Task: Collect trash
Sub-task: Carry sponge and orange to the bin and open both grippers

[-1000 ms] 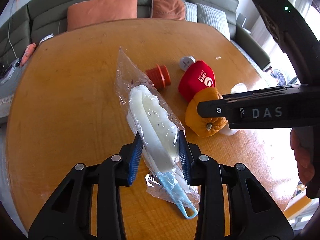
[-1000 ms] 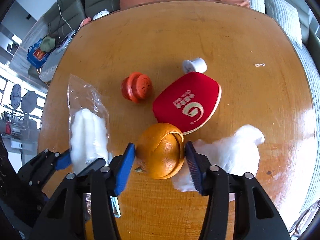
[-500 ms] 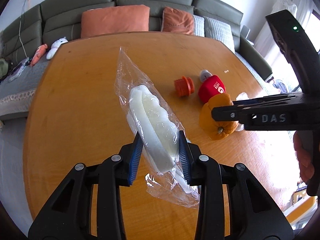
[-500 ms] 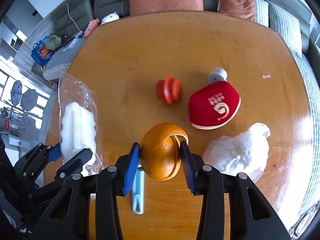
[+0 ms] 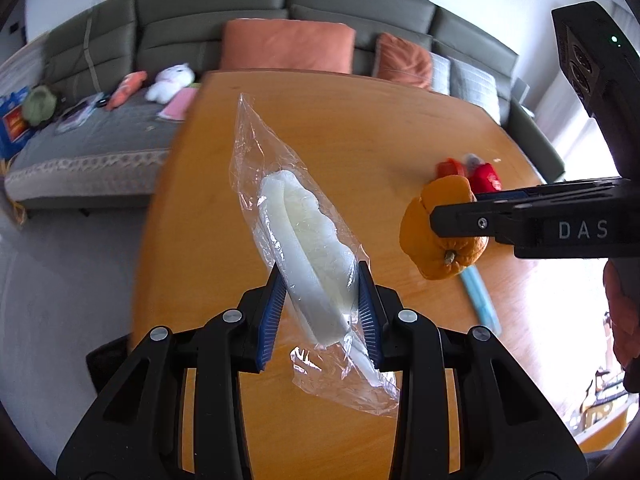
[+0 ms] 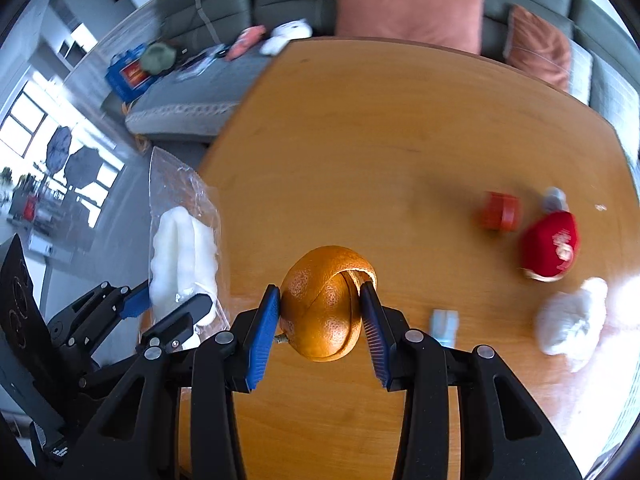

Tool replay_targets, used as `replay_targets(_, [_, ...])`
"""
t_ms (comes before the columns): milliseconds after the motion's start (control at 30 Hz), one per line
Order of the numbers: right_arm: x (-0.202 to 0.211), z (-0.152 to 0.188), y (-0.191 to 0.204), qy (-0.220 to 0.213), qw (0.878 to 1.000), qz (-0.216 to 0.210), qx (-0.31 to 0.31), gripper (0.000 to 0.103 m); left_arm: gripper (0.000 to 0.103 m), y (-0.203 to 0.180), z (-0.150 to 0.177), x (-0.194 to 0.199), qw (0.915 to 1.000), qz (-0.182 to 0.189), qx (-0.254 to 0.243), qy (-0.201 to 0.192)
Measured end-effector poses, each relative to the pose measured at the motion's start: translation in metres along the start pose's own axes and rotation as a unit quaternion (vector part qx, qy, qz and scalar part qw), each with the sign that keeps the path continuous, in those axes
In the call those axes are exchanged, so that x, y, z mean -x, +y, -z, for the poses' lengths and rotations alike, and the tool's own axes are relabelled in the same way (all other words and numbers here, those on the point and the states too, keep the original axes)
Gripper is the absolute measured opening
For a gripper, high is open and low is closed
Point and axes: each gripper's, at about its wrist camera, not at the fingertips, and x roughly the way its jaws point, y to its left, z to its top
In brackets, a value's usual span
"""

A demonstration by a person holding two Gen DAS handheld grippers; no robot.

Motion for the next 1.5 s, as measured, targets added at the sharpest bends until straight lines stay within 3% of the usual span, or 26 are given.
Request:
replay_targets(300, [-0.027, -0.011, 0.104, 0.018, 0.997, -0.029, 0.074, 0.043, 0.035, 0.085, 0.031, 0.039, 0.9966, -0.044, 0.069, -0.013])
replay_targets(567, [-0.049, -0.017, 0.180, 0.034, 0.989, -0.053, 0.132, 0.043, 0.035, 0.152, 0.066, 0.073, 0.9873, -0.090, 0.129, -0.023])
replay_targets(867, [-0.077, -0.015, 0.268, 0.058, 0.975, -0.093, 0.195, 0.043, 0.035, 0.220, 0.111, 0.102, 0.9688, -0.153, 0.195, -0.014])
replay_targets(1100, [-0.114, -0.007, 0.335, 0.098, 0.959, -0.136, 0.227, 0.045, 0.038, 0.276, 0.152, 0.110, 0.9460, -0.203, 0.251, 0.032])
replay_targets(1133, [-0.116, -0.007, 0.340, 0.101, 0.958, -0.139, 0.231, 0.049, 0.055, 0.282, 0.157, 0.111, 0.9426, -0.210, 0.257, 0.038])
replay_targets(1167, [-0.119, -0.008, 0.348, 0.098, 0.958, -0.135, 0.233, 0.062, 0.086, 0.290, 0.162, 0.112, 0.9371, -0.221, 0.266, 0.046])
replay_targets(1200, [-0.119, -0.008, 0.353, 0.092, 0.959, -0.130, 0.233, 0.067, 0.099, 0.295, 0.165, 0.113, 0.9320, -0.234, 0.273, 0.049])
replay_targets(1333, [-0.117, -0.012, 0.367, 0.080, 0.958, -0.133, 0.241, 0.068, 0.097, 0.309, 0.172, 0.120, 0.9225, -0.259, 0.281, 0.052])
replay_targets(1500, [-0.120, -0.010, 0.371, 0.083, 0.958, -0.131, 0.241, 0.068, 0.097, 0.312, 0.178, 0.126, 0.9194, -0.262, 0.289, 0.050])
